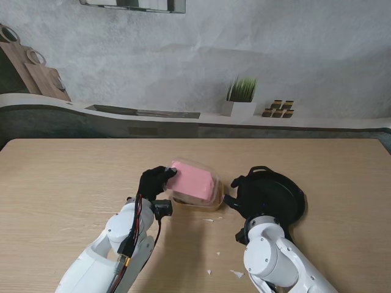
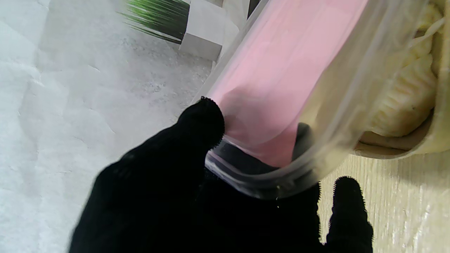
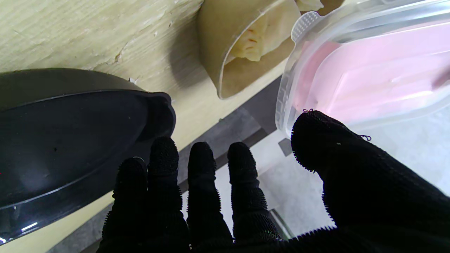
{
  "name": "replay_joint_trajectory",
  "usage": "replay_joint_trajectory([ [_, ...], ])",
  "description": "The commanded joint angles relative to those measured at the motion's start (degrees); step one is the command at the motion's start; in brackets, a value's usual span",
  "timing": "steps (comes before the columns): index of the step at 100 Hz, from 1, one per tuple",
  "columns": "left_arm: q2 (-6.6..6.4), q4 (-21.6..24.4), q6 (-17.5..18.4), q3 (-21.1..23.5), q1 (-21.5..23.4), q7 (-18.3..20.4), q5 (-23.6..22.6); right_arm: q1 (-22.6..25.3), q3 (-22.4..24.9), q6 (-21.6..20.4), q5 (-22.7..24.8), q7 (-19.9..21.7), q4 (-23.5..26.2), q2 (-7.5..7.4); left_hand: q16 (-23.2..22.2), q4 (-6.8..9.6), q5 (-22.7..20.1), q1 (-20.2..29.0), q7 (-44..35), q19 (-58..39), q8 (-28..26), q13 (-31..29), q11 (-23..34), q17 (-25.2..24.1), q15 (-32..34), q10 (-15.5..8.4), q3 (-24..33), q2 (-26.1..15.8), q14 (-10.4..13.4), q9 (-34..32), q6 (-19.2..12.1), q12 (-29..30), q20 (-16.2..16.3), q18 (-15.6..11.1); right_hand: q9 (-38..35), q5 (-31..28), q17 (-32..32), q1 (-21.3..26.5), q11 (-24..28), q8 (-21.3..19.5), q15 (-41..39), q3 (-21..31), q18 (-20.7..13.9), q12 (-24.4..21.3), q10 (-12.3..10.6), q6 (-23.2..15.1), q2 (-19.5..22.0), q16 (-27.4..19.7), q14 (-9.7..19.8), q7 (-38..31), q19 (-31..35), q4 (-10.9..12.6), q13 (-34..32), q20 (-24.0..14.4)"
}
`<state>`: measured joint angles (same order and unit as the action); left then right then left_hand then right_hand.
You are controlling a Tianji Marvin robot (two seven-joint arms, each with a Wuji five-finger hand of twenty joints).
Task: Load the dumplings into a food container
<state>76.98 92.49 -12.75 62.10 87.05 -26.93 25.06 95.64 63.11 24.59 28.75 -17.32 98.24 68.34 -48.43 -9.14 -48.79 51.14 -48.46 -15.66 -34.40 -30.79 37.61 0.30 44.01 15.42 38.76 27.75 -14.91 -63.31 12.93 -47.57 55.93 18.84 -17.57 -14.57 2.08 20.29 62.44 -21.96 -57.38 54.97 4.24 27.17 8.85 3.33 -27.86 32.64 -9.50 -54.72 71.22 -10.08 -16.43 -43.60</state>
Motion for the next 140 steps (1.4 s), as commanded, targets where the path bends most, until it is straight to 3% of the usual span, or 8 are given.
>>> replay_joint_trajectory([
  [1,0.69,-0.7,-1.0,0.2,-1.3,0.6,0.4,-1.1,-0.4,0.5,0.0,1.0,-0.4,0.52,0.3,-0.39,-0.8,2.0,-1.8,-1.6,0.6,0.8,-0.6,-0.9,0.3,-0.9,0.5,0.8,1.5,-0.7,-3.6,-1.3,1.7,-2.5,-0.3,-0.4,1.1,0.2,-0.3,0.8,-0.2,0.6,-3.1,0.0,0.0,0.3,1.6,-0.2,-0.6,0.3,-0.5,2.9,0.6,-1.6],
  [19,1.08,-2.9,-2.5,0.6,-3.5,1.0,2.3,-3.7,-1.6,0.2,-0.8,0.5,-3.0,0.89,0.7,-0.21,-0.7,2.2,-1.9,-1.9,1.6,1.0,-1.0,-1.0,0.3,-0.9,0.4,1.0,1.6,-0.7,-3.6,-1.5,2.8,-2.7,-0.2,-0.2,1.1,-0.1,-0.2,0.8,-0.1,0.5,-3.1,0.1,-0.4,0.1,1.6,-0.2,-0.3,0.4,-0.5,2.9,0.8,-1.7],
  [54,1.99,-4.7,-4.7,0.0,-5.5,0.4,6.6,-5.4,-1.8,-8.0,1.4,-2.1,-7.6,0.66,1.4,0.03,-0.4,2.7,-1.7,-2.2,3.6,1.4,-2.6,-0.9,0.0,-1.1,1.2,2.0,1.8,-0.7,-3.6,-1.5,4.4,-3.1,0.9,-0.5,1.3,-1.0,-1.8,0.8,2.6,0.7,-3.7,-0.5,-1.5,-1.1,1.7,-1.5,1.3,0.2,-4.6,2.8,2.2,0.0],
  [73,1.34,-2.8,-3.3,-0.3,-4.1,1.7,6.5,-5.3,-1.5,-4.8,0.3,-1.5,-6.6,0.92,1.6,-0.15,-0.2,2.7,-2.4,-2.1,3.3,1.6,-2.4,-1.4,0.2,-1.2,1.3,1.6,2.2,-0.6,-4.3,-2.0,5.0,-3.4,-0.3,-1.4,1.1,-3.7,-3.6,2.3,2.6,0.1,-2.6,-1.2,1.2,3.6,1.1,-1.6,-0.5,2.4,-4.0,2.5,1.0,-0.9],
  [84,0.80,-1.0,-2.9,0.2,-2.9,2.6,6.5,-6.0,-1.1,-2.3,-3.3,-0.1,-5.6,1.35,1.7,-0.25,-0.1,2.5,-2.6,-2.1,3.1,1.4,-2.4,-1.4,0.3,-1.5,1.2,1.5,2.6,-0.7,-4.6,-2.1,5.2,-3.6,-0.9,-2.8,1.3,-5.7,-4.8,3.7,3.2,-5.4,-2.3,-1.5,2.1,5.8,2.1,-1.8,-1.1,4.0,-4.2,2.0,1.1,-1.1],
  [112,0.34,0.3,-2.3,0.8,-2.0,3.7,8.5,-8.6,-2.0,4.2,-11.2,3.4,-3.2,2.29,1.9,-0.36,-0.2,2.4,-2.5,-1.8,2.9,1.3,-2.6,-1.7,0.2,-1.5,1.4,1.5,2.8,-1.0,-4.5,-2.2,5.6,-4.2,-3.7,-7.1,1.5,-6.6,-7.0,5.1,3.8,-13.1,-1.8,-2.2,3.1,6.7,3.6,-2.2,-1.8,6.4,-4.7,2.3,0.5,-1.3],
  [138,0.40,-0.2,-2.3,0.7,-2.0,3.7,8.0,-8.7,-1.5,5.0,-23.4,0.3,-0.9,4.90,2.0,-0.29,-0.5,2.4,-2.0,-1.6,3.2,1.2,-3.1,-1.8,0.0,-1.5,1.2,1.7,2.9,-0.9,-4.3,-2.1,5.7,-4.2,-23.5,-22.3,-7.0,3.6,-1.7,0.9,-7.2,7.2,2.1,0.7,5.6,5.4,-6.9,2.7,-5.6,1.7,10.1,2.1,-17.3,-4.0],
  [140,0.43,-0.4,-2.2,0.6,-2.0,3.5,7.8,-8.8,-1.6,5.1,-23.2,0.1,-0.9,4.98,2.1,-0.24,-0.7,2.3,-1.9,-1.6,3.5,1.2,-3.3,-1.8,-0.1,-1.5,1.1,1.7,3.0,-1.0,-4.3,-1.9,5.7,-4.2,-26.3,-23.9,-9.0,5.5,-0.3,4.0,-9.0,9.3,3.3,1.0,5.7,4.7,-8.9,3.2,-6.1,-1.4,12.5,-1.0,-20.2,-2.9],
])
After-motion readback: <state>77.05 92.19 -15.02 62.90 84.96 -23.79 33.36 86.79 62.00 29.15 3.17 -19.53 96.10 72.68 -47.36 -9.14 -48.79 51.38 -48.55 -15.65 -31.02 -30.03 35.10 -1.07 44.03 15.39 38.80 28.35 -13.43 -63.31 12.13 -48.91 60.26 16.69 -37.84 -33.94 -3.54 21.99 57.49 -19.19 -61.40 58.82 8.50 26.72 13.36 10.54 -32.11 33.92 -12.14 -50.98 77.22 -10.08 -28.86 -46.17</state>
